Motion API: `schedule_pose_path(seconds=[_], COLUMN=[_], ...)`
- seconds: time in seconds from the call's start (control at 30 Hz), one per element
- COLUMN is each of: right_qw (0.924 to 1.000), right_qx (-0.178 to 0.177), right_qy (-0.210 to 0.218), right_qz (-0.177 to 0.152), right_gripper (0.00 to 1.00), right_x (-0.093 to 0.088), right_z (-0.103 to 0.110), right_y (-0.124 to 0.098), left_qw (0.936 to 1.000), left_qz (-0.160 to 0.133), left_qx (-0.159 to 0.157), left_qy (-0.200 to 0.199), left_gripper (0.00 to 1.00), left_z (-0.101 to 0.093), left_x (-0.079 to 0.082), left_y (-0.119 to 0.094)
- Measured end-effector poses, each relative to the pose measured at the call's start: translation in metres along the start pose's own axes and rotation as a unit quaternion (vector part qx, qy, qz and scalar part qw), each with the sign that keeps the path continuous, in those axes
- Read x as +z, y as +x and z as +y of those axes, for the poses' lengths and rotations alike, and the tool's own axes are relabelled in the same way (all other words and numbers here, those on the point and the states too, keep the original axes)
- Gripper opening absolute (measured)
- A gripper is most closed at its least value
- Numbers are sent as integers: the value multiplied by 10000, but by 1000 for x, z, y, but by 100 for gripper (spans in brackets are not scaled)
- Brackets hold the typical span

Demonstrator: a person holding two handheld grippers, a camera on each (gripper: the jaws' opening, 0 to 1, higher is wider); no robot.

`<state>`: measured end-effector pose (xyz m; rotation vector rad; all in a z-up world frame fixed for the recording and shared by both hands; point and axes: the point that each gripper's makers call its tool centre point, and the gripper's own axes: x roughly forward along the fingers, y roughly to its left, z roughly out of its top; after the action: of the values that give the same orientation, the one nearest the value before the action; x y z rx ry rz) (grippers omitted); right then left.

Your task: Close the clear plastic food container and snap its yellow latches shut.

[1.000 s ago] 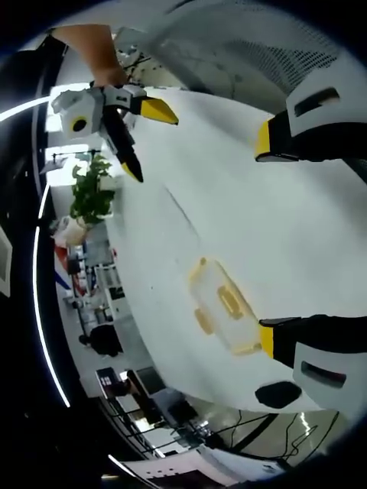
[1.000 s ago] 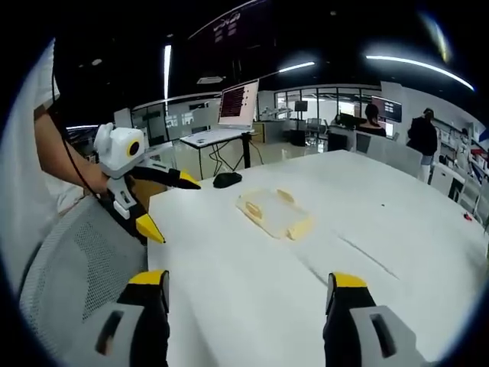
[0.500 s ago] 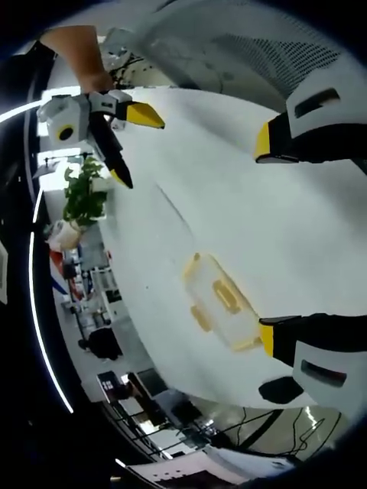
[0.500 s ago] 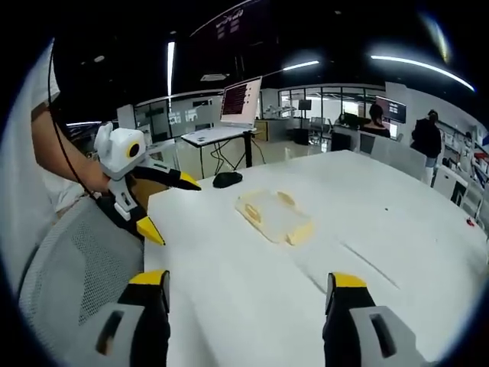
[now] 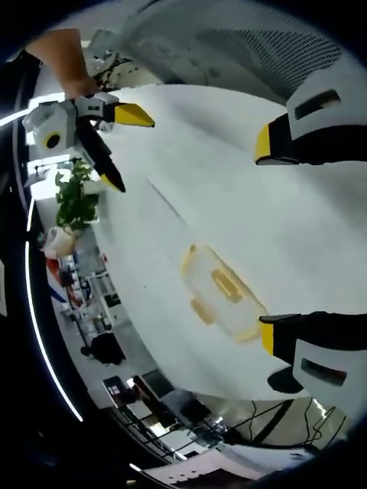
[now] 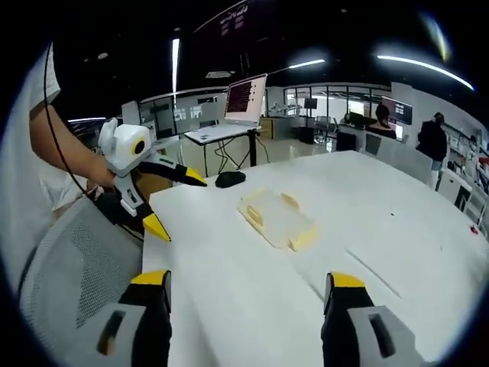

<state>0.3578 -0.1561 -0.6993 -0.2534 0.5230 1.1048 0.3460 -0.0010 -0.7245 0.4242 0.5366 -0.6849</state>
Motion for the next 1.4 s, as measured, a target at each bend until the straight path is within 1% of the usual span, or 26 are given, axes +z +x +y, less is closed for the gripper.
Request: schedule_pose_path(seconds=[0.07, 0.1, 0.2, 0.43, 0.7, 0.77, 0.93, 1.17, 1.4], right_qw=[10000, 10000, 10000, 9999, 9997, 9996, 9995, 9993, 9991], right_qx=[1, 4, 18, 59, 87, 84, 105, 87, 58], right_qy=[13, 5, -1, -51, -128, -162, -148, -223, -291], right_qz=[18, 37, 67, 126, 211, 224, 266, 297, 305], right_gripper=[82, 82, 82, 81, 80, 79, 79, 78, 78], right_x=[0, -1, -1, 0, -2, -3, -4, -1, 3], right_z=[-2, -2, -4, -6, -11, -12, -14, -18, -27], right_y=[1, 2, 3, 7, 13, 14, 17, 20, 22], left_qw=[10000, 9999, 9999, 9993, 9992, 9992, 9994, 9990, 9988], left_qz=[-14, 15, 42, 164, 221, 213, 196, 247, 259], left_qx=[-32, -43, -106, -192, -172, -150, -127, -142, -192], left_qy=[3, 89, 94, 258, 282, 292, 274, 338, 371], left_gripper=[77, 76, 77, 78, 76, 74, 75, 74, 74], left_z=[0, 1, 1, 3, 14, 17, 24, 34, 38], left_x=[1, 1, 0, -5, -8, -6, -6, -10, -9], left_y=[1, 2, 4, 6, 8, 7, 8, 10, 12])
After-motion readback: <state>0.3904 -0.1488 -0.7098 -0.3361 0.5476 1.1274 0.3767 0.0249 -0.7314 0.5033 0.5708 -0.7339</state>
